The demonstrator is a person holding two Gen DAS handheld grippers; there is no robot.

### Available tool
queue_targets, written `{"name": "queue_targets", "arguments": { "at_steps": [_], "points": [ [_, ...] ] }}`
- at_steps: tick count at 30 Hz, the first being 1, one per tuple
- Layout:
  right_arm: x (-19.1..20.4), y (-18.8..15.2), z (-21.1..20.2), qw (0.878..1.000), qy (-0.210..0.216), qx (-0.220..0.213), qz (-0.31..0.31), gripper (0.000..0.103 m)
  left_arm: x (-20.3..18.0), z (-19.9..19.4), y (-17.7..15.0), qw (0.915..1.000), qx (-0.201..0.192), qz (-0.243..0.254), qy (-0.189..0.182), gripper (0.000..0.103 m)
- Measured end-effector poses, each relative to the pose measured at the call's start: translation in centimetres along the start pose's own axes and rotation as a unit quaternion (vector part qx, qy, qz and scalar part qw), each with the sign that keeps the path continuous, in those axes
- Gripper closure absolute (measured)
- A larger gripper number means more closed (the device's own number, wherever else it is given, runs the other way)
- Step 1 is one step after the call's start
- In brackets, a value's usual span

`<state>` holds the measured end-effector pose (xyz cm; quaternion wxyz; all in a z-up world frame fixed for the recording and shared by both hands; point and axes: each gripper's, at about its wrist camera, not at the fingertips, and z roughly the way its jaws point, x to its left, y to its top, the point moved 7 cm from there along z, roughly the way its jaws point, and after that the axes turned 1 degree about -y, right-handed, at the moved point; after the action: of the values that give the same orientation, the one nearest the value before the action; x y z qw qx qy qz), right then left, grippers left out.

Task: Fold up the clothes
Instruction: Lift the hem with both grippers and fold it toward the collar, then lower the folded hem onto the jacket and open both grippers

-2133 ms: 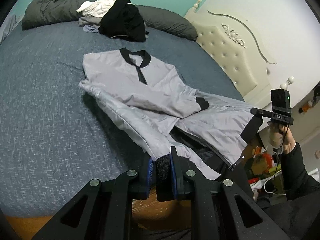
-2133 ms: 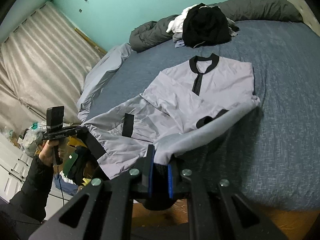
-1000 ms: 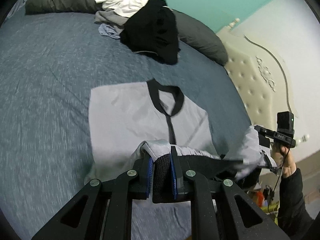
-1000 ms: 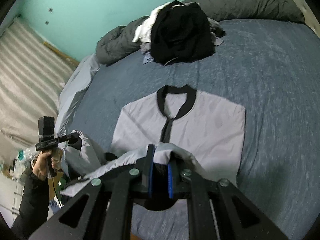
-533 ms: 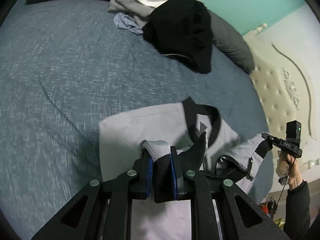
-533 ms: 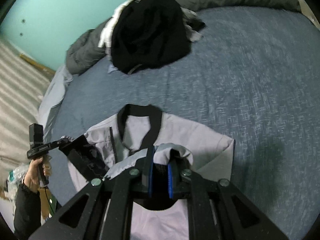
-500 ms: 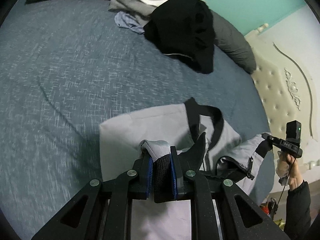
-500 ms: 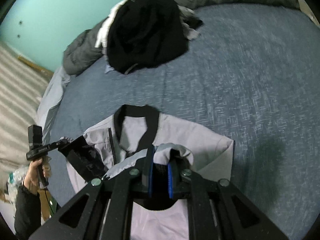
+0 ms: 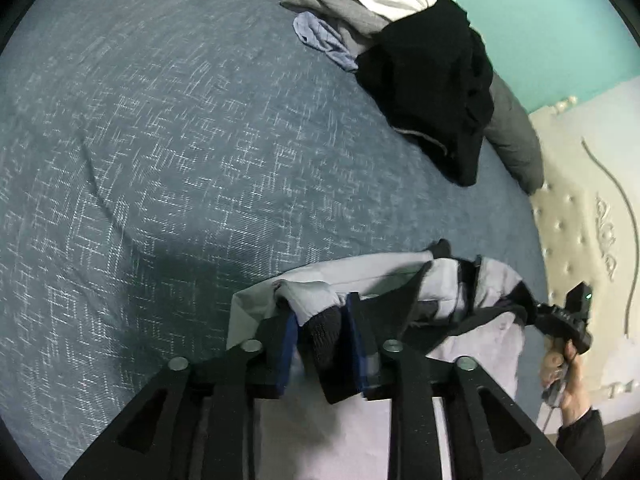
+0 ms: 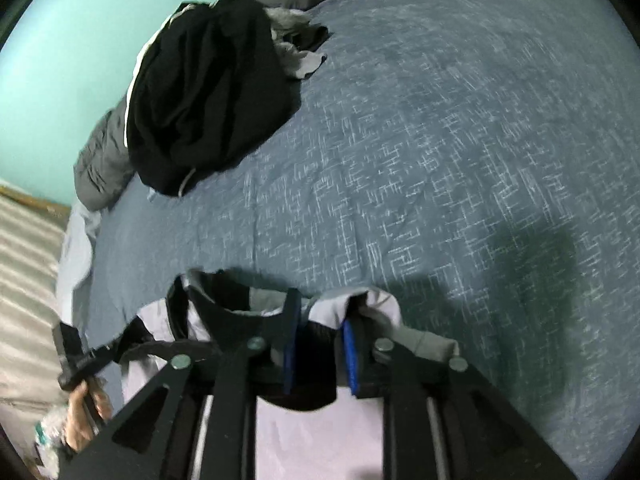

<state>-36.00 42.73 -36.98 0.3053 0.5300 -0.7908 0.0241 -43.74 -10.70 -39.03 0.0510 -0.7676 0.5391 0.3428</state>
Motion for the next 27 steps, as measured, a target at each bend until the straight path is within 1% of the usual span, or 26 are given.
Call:
{"name": "queue_targets", "arguments": {
  "at_steps": [1,2,3,4,5,6,7,9,11,13,15,19,21,26,27],
  "points": [
    [-0.1,0.1,-0.1,1.000,0.007,-0.006,0.006,0.079,-0.1,-0.3,0.1,0.9999,-0.006,-0.004,-0.011,0.060],
    [-0.2,0.2,-0.4,1.000,0.016,-0.013,0.013,0.075,-0.3,-0.7,0.2,0.9996,-0.011,-0.010,-0.025,0.054],
    [-0.3,0.3,-0.7,0.999,0.025,-0.019,0.019,0.066,-0.4,-1.0,0.3,0.9991,-0.013,-0.017,-0.036,0.048],
    [-0.4,0.5,-1.1,0.999,0.030,-0.027,0.023,0.058,-0.5,-1.3,0.4,0.9988,-0.018,-0.020,-0.040,0.046],
    [-0.6,0.7,-1.6,0.999,0.029,-0.037,0.024,0.046,-0.7,-1.8,0.6,0.9990,-0.026,-0.015,-0.033,0.045],
    [-0.7,0.9,-2.3,0.998,0.023,-0.048,0.022,0.045,-0.8,-2.4,0.7,0.9990,-0.035,-0.010,-0.027,0.045],
    [-0.7,1.2,-3.0,0.998,0.009,-0.063,0.010,0.045,-1.0,-3.0,0.9,0.9987,-0.046,-0.004,-0.021,0.044],
    [-0.2,1.3,-4.2,0.997,0.001,-0.079,-0.020,0.045,-1.4,-4.3,1.3,0.9970,-0.076,0.014,-0.010,0.039],
    [0.4,1.4,-5.2,0.994,-0.009,-0.092,-0.052,0.045,-1.5,-4.7,1.1,0.9963,-0.080,0.034,0.001,0.033],
    [0.9,0.8,-4.9,0.991,-0.036,-0.083,-0.100,0.045,-1.5,-4.8,0.9,0.9952,-0.080,0.053,0.016,0.033],
    [1.1,0.1,-4.2,0.986,-0.060,-0.072,-0.139,0.045,-1.2,-4.0,0.2,0.9940,-0.067,0.077,0.040,0.033],
    [0.4,-0.9,-2.2,0.980,-0.090,-0.056,-0.170,0.045,-0.4,-2.2,-0.7,0.9894,-0.048,0.114,0.077,0.033],
    [0.1,-1.3,-1.1,0.977,-0.100,-0.048,-0.181,0.045,0.1,-1.2,-0.6,0.9872,-0.044,0.126,0.087,0.033],
    [-0.2,-1.6,1.5,0.969,-0.125,-0.027,-0.213,0.045,0.8,0.6,-0.1,0.9852,-0.042,0.140,0.090,0.034],
    [-0.3,-1.6,2.0,0.966,-0.134,-0.025,-0.220,0.045,0.9,0.9,-0.1,0.9847,-0.040,0.143,0.091,0.038]
  ]
}}
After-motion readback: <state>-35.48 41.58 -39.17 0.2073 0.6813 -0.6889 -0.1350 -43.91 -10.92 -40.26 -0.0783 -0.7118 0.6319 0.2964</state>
